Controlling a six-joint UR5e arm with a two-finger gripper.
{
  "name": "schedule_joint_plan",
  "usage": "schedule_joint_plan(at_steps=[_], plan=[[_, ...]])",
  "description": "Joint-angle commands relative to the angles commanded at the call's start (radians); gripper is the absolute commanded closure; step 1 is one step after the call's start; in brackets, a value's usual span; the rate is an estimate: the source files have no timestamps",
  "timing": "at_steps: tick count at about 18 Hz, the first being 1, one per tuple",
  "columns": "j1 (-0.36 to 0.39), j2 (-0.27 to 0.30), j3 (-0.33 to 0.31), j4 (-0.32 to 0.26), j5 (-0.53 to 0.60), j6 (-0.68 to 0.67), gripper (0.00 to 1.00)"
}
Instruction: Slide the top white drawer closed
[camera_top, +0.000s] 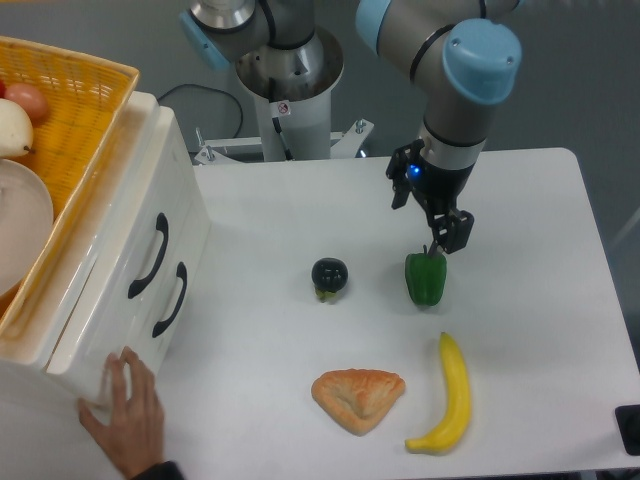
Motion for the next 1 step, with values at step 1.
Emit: schedule_joint_plan(at_steps=[1], plan=[[0.003,0.000,0.000,0.002,0.000,0.000,0.00]])
